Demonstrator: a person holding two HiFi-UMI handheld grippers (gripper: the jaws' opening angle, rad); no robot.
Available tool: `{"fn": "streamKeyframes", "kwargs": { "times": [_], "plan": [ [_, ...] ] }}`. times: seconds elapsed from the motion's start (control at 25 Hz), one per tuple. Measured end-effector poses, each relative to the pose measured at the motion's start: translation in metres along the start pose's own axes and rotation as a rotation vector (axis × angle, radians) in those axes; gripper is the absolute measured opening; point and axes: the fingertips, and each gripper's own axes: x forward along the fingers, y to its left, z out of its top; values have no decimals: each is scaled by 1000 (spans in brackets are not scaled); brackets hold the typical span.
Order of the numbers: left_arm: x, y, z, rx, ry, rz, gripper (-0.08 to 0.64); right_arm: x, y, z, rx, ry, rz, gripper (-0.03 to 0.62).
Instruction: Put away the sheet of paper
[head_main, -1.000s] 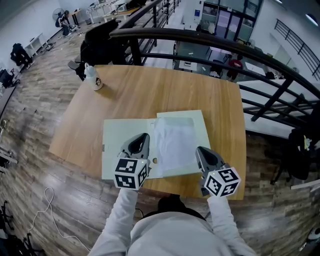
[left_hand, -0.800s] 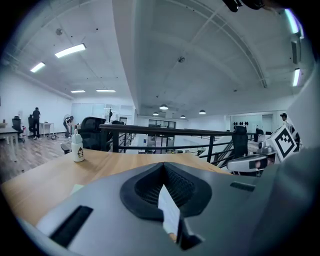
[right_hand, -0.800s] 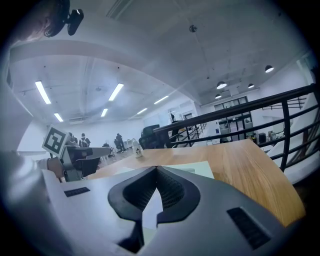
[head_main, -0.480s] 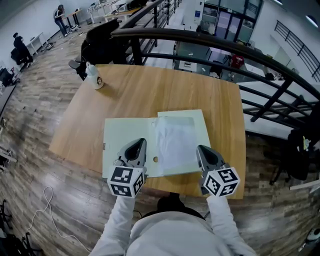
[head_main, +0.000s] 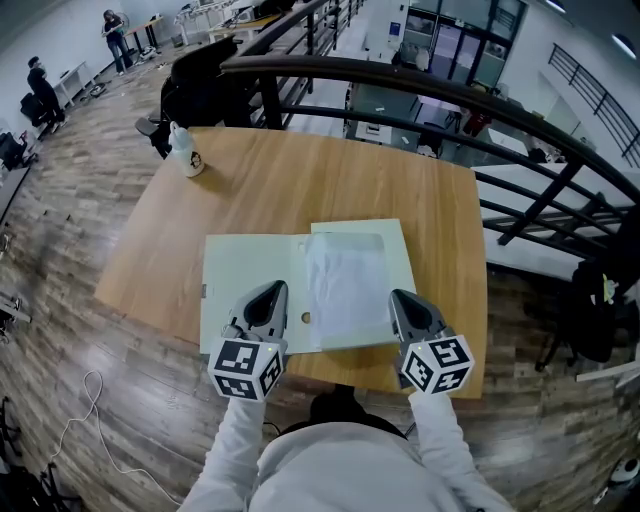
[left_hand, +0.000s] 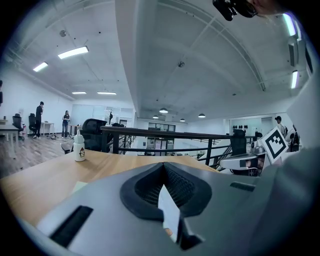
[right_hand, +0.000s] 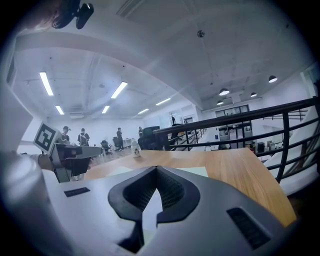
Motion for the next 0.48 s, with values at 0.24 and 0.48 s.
{"fn": "streamKeyframes", "kwargs": {
  "times": [0.24, 0.48],
  "plan": [
    [0, -3, -8, -33, 20, -4, 17, -3, -2, 0, -21, 3, 0, 26],
    [7, -7, -13, -28, 37, -11, 18, -2, -8, 2, -27, 3, 1, 26]
  ]
}}
